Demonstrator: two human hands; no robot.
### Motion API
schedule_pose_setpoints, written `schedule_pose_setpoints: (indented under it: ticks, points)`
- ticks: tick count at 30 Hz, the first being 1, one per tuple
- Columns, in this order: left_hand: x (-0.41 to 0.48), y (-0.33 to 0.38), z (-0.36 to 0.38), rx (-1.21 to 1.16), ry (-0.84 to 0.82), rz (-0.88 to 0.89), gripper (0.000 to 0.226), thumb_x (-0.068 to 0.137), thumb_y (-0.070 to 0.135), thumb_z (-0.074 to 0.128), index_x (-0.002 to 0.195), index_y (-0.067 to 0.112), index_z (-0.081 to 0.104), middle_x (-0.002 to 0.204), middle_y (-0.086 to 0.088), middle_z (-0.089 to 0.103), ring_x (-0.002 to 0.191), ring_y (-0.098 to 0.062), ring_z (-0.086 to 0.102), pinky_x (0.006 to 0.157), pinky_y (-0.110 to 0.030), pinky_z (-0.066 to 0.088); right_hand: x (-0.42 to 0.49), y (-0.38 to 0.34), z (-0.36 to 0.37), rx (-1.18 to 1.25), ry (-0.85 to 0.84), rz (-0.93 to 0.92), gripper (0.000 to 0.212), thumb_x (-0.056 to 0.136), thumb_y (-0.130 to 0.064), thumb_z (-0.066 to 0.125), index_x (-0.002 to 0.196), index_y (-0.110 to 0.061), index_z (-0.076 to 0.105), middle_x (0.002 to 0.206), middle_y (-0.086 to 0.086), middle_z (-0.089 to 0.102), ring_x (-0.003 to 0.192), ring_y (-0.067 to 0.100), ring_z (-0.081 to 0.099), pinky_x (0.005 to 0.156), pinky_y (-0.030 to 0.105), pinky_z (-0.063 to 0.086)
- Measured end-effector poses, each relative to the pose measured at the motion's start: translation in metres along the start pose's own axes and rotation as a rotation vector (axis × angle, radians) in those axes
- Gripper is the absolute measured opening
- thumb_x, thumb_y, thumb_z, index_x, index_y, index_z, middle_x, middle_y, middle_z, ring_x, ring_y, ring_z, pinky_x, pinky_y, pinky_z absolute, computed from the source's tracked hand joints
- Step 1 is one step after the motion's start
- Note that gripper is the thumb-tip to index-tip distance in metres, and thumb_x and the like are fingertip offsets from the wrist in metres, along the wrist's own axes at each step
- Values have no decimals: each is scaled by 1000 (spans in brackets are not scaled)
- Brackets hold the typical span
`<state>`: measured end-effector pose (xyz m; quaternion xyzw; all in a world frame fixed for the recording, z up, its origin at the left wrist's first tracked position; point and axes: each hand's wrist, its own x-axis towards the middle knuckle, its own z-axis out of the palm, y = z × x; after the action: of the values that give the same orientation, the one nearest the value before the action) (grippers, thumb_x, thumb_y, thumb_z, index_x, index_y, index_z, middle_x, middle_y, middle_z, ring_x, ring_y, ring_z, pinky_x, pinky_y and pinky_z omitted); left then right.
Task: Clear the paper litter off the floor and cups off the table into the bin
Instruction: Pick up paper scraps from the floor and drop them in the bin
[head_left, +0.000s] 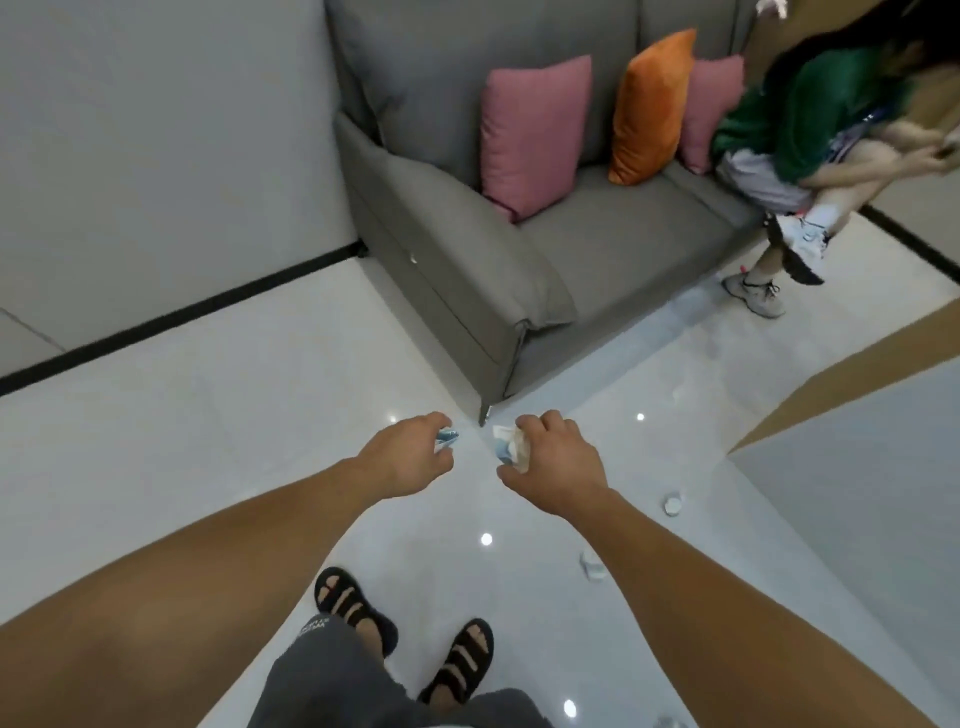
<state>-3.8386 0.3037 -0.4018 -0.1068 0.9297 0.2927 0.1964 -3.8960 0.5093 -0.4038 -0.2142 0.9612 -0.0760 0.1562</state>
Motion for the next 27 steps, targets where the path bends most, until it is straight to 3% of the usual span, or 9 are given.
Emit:
schedule_pose_setpoints:
  ticks: [7,14,20,27]
  points:
    - [-143,-151,-49,-71,217,-222,43,93,35,47,135,26,43,129,4,58,107,-21,58,77,-24,39,5,-192,5,-131,-70,-344,65,80,-58,57,135,-27,42,124,0,46,113,23,45,80,35,45]
    - [-308,-332,-91,-148,401,-505,41,92,34,47,131,23,46,126,1,59,105,-24,59,81,-27,43,-32,-433,64,-193,-156,-691,67,80,-60,57,136,-28,40,126,-2,46,114,20,45,82,33,47]
    - [-433,-442,-120,-181,585,-745,45,92,34,49,135,22,45,127,0,59,106,-24,59,82,-27,42,-77,-616,109,-210,-226,-980,70,80,-61,58,139,-28,39,130,-1,44,118,21,44,87,34,44]
    - [-530,-540,-126,-250,618,-975,41,92,34,48,130,21,47,122,-1,60,101,-24,58,80,-29,45,-105,-781,160,-301,-308,-1236,69,80,-60,59,138,-27,39,128,0,46,114,21,46,85,35,47]
